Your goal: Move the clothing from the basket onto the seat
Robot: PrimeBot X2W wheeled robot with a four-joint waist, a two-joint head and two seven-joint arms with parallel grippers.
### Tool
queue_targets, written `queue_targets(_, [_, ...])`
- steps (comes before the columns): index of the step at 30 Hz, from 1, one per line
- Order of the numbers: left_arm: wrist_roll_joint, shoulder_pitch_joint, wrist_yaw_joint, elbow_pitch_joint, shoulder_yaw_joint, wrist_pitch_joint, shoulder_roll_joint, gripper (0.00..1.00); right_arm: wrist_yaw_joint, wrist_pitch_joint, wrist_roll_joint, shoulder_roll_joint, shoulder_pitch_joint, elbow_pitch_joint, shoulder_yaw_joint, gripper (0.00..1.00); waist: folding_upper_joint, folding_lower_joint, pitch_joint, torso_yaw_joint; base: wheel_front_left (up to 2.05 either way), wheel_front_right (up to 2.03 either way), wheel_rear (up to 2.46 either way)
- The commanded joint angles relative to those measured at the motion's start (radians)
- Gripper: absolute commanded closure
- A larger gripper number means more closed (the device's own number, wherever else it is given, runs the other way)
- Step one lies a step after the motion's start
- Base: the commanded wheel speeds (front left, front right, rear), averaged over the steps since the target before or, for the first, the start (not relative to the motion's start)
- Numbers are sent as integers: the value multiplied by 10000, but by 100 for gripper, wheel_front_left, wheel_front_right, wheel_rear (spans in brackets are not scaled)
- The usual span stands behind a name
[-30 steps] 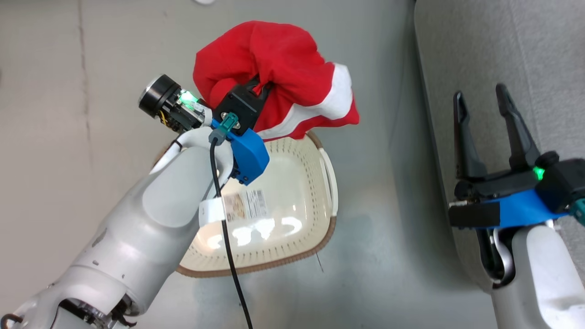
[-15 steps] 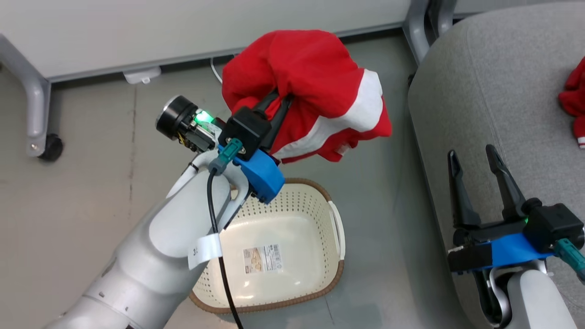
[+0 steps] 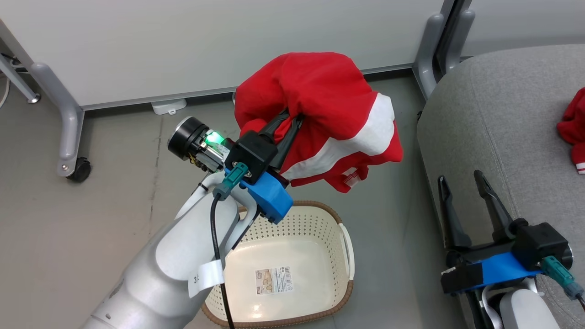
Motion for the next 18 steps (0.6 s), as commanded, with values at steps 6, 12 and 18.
queue_targets(6, [107, 42, -68, -186, 109, -50, -68, 100, 1, -38, 106, -130, -44, 153, 603, 0, -1, 2, 35, 138, 0, 0, 0])
queue_targets(12, [277, -187, -129, -301, 83, -50, -184, 100, 1, -38, 153, -303, -744, 592, 1512, 0, -1, 2, 269, 326, 0, 0, 0])
queue_targets(18, [387, -353, -165, -347, 44, -50, -331, 100, 1, -40, 160, -263, -1676, 1196, 2141, 0, -1, 2, 498, 513, 0, 0, 0])
